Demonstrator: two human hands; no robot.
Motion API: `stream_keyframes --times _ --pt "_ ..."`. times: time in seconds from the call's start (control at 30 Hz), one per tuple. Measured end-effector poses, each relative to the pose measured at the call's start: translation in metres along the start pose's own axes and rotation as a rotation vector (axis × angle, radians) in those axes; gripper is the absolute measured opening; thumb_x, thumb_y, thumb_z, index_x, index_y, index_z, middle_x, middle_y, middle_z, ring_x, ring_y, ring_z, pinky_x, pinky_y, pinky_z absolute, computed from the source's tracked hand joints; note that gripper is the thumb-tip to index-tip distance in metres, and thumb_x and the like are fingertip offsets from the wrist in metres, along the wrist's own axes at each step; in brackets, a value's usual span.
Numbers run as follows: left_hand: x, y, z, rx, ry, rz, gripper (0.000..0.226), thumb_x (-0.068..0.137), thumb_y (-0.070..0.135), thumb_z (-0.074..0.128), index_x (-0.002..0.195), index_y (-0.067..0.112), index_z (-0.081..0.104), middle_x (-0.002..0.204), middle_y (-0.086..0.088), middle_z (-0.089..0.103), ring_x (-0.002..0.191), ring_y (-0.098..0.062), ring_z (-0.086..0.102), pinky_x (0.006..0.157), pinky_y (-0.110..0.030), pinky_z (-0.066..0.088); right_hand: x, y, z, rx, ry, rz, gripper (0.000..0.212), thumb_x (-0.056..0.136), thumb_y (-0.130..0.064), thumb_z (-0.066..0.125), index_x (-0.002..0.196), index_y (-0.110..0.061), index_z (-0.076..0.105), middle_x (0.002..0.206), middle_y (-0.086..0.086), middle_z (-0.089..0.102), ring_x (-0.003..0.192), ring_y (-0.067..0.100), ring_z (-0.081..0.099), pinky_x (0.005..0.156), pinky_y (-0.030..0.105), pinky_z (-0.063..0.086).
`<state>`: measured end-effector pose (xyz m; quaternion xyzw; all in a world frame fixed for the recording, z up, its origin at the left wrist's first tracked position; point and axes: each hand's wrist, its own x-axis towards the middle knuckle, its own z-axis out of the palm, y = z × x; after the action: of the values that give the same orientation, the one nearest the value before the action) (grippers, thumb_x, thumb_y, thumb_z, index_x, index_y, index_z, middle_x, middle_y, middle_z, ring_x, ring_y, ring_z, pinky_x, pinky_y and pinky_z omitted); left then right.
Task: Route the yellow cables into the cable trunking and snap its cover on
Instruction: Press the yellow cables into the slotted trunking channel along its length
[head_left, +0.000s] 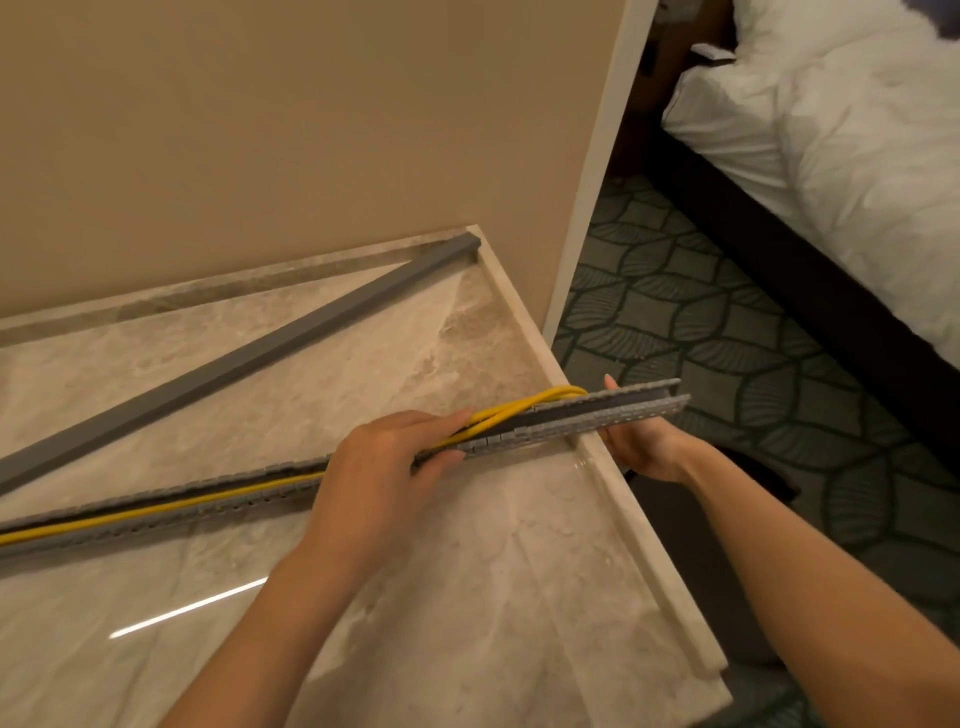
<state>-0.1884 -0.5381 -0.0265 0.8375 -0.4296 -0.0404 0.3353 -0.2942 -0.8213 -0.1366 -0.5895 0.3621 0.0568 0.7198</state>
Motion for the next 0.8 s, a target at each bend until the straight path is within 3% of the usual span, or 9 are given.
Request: stream_keyframes --times 0.07,0.13,0.2,0.27,0.33,0.43,0.6,0.8 --pt "-0.001 -0.001 0.001 -0.002 0.009 0.015 0.036 0.077 0.015 0.074 0.111 0.023 0.068 0.095 0.007 0.072 0.083 -0.012 0.065 0.072 -0.025 0.05 -0.003 -0.008 -0.002 -0.018 0.091 -0.014 0.057 0.083 -0.067 0.037 0.114 -0.026 0.063 0.112 0.005 0.067 0.103 0.021 0.064 0.092 0.042 0.046" --pt "-0.001 -0.001 0.002 0.007 0.018 0.029 0.035 0.077 0.015 0.073 0.111 0.022 0.068 0.095 0.007 0.072 0.082 -0.011 0.065 0.072 -0.025 0.052 -0.009 -0.02 -0.008 0.007 0.165 -0.037 0.057 0.082 -0.066 0.042 0.096 -0.016 0.067 0.094 0.007 0.073 0.095 0.023 0.064 0.088 0.039 0.047" --pt "-0.003 -0.001 0.002 0.017 0.02 0.043 0.035 0.077 0.015 0.073 0.111 0.022 0.068 0.096 0.007 0.072 0.083 -0.012 0.065 0.073 -0.024 0.052 -0.018 -0.033 -0.014 0.007 0.143 -0.068 0.059 0.085 -0.065 0.038 0.072 -0.013 0.061 0.071 0.007 0.068 0.072 0.017 0.062 0.072 0.033 0.046" --pt "-0.003 -0.001 0.001 0.026 0.018 0.05 0.035 0.078 0.015 0.073 0.111 0.021 0.068 0.097 0.006 0.072 0.083 -0.012 0.065 0.072 -0.025 0.051 -0.027 -0.048 -0.016 0.006 0.095 -0.101 0.062 0.088 -0.065 0.03 0.065 -0.013 0.054 0.059 0.003 0.058 0.055 0.014 0.054 0.063 0.03 0.043" --pt "-0.003 0.0 0.001 0.036 0.019 0.055 0.034 0.078 0.014 0.072 0.111 0.021 0.068 0.096 0.005 0.072 0.082 -0.014 0.065 0.069 -0.025 0.049 -0.037 -0.062 -0.015 0.014 0.095 -0.158 0.06 0.09 -0.062 0.027 0.062 -0.015 0.051 0.053 0.0 0.053 0.05 0.013 0.05 0.058 0.03 0.04" --pt "-0.004 0.002 0.001 0.073 0.02 0.084 0.028 0.079 0.014 0.072 0.106 0.021 0.071 0.095 0.004 0.072 0.079 -0.017 0.065 0.063 -0.028 0.051 -0.049 -0.076 -0.014 0.0 0.162 -0.303 0.051 0.091 -0.054 0.036 0.059 -0.018 0.052 0.052 -0.002 0.044 0.054 0.014 0.04 0.058 0.03 0.031" --pt "-0.005 0.005 0.0 0.181 0.051 0.158 0.026 0.075 0.011 0.076 0.099 0.02 0.074 0.088 0.0 0.074 0.07 -0.024 0.067 0.051 -0.032 0.054 -0.066 -0.082 -0.009 -0.078 0.281 -0.495 0.035 0.084 -0.046 0.054 0.055 -0.026 0.051 0.054 -0.013 0.044 0.061 0.008 0.042 0.067 0.028 0.034" --pt "-0.009 0.004 0.002 0.299 0.08 0.199 0.024 0.075 0.013 0.076 0.098 0.019 0.074 0.084 -0.003 0.074 0.062 -0.027 0.065 0.045 -0.034 0.05 -0.085 -0.06 -0.001 -0.203 0.451 -0.64 0.026 0.084 -0.048 0.057 0.067 -0.028 0.058 0.06 -0.015 0.05 0.06 0.0 0.047 0.063 0.018 0.039"
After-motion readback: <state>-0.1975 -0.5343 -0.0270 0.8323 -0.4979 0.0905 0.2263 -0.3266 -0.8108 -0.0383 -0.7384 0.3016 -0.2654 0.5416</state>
